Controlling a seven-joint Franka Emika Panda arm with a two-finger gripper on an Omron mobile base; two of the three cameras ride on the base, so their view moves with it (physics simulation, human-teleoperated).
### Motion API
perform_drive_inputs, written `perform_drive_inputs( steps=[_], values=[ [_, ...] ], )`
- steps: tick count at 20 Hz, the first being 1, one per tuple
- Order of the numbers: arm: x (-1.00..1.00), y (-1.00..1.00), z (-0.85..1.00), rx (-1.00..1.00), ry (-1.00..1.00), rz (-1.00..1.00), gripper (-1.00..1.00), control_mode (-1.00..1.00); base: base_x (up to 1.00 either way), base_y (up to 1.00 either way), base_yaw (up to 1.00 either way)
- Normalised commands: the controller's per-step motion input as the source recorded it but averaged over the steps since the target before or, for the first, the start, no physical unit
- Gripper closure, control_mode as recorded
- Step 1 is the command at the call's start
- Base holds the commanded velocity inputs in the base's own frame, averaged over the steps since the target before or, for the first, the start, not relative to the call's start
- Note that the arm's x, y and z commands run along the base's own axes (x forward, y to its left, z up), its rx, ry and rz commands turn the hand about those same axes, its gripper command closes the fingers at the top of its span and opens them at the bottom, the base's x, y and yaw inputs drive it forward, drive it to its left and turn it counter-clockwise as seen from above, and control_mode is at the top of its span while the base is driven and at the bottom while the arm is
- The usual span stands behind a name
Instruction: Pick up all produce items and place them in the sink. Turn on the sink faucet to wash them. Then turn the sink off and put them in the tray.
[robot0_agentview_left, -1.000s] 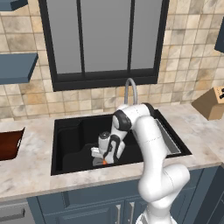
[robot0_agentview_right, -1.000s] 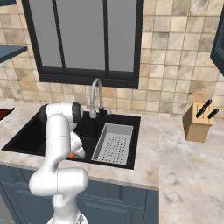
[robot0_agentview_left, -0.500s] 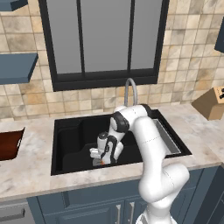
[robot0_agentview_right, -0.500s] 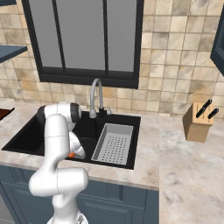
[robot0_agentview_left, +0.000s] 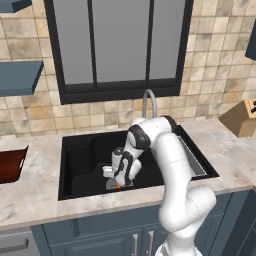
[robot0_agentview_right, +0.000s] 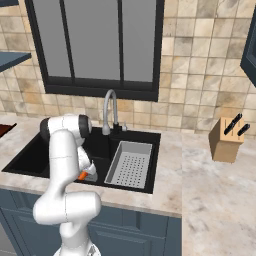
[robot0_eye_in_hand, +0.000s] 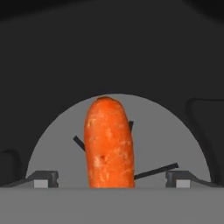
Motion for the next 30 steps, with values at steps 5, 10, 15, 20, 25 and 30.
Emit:
perform_drive_inputs(
  steps=[5,10,15,20,25,30],
  values=[
    [0.0,0.0,0.54,0.0,0.0,0.03,-1.0,-1.0,0.0,0.0,0.0],
    [0.0,0.0,0.61,0.0,0.0,0.04,-1.0,-1.0,0.0,0.0,0.0],
    [-0.09,0.0,0.7,0.0,0.0,0.05,-1.0,-1.0,0.0,0.0,0.0],
    [-0.35,-0.02,0.64,0.0,-0.03,0.06,-1.0,-1.0,0.0,0.0,0.0],
    [-0.55,-0.19,0.54,0.01,-0.07,0.04,-1.0,-1.0,0.0,0.0,0.0],
    [-0.58,-0.15,0.6,0.04,-0.07,0.08,-1.0,-1.0,0.0,0.0,0.0]
  ],
)
